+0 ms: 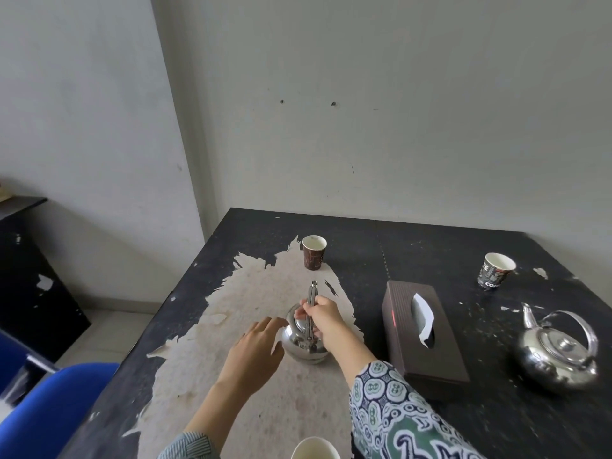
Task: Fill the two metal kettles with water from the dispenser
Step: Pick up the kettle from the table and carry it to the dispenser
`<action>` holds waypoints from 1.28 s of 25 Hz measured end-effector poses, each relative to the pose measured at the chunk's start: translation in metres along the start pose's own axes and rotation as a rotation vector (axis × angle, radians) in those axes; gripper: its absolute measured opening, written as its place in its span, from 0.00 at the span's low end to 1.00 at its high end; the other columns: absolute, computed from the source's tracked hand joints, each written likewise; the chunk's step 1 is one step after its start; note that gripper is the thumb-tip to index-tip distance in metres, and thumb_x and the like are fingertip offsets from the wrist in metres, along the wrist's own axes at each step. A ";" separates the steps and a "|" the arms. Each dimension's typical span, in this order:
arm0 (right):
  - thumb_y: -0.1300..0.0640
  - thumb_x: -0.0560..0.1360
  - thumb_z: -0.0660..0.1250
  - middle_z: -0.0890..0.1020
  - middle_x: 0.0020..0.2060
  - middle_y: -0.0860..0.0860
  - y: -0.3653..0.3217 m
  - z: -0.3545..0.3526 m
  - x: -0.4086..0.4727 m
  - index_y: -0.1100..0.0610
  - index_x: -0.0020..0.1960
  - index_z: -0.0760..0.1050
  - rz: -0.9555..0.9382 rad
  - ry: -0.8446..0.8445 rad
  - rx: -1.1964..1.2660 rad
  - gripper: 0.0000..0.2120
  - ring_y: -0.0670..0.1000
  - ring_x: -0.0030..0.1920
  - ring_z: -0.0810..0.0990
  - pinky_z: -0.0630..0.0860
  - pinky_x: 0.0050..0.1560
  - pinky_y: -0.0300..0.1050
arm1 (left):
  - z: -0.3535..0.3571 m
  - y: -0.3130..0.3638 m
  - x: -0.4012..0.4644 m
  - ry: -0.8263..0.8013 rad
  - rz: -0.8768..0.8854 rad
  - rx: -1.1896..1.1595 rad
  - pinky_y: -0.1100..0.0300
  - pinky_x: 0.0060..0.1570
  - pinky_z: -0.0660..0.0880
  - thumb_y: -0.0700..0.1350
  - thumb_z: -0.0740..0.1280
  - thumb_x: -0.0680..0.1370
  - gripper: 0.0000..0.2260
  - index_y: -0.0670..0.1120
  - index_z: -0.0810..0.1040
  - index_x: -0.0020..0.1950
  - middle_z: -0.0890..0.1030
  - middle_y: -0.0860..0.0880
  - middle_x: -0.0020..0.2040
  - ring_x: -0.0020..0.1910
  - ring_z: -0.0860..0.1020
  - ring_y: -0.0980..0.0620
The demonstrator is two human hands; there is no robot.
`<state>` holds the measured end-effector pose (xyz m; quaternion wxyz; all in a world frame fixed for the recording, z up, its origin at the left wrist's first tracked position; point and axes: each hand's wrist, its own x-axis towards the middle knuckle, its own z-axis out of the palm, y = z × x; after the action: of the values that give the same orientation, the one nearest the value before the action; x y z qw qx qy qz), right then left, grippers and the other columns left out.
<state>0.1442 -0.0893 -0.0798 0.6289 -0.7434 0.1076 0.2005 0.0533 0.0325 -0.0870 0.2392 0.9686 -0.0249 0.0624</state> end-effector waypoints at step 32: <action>0.51 0.74 0.66 0.67 0.27 0.56 -0.066 -0.116 -0.310 0.55 0.26 0.72 -0.662 -0.404 -0.220 0.19 0.45 0.24 0.63 0.67 0.29 0.35 | -0.153 0.181 -0.169 0.142 0.194 -0.341 0.62 0.36 0.69 0.45 0.60 0.79 0.09 0.48 0.72 0.39 0.71 0.54 0.31 0.29 0.69 0.57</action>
<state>-0.0878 -0.2195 0.1287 0.5846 -0.7464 -0.2857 0.1397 -0.1447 -0.0533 0.1080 0.3939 0.9003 -0.1112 0.1482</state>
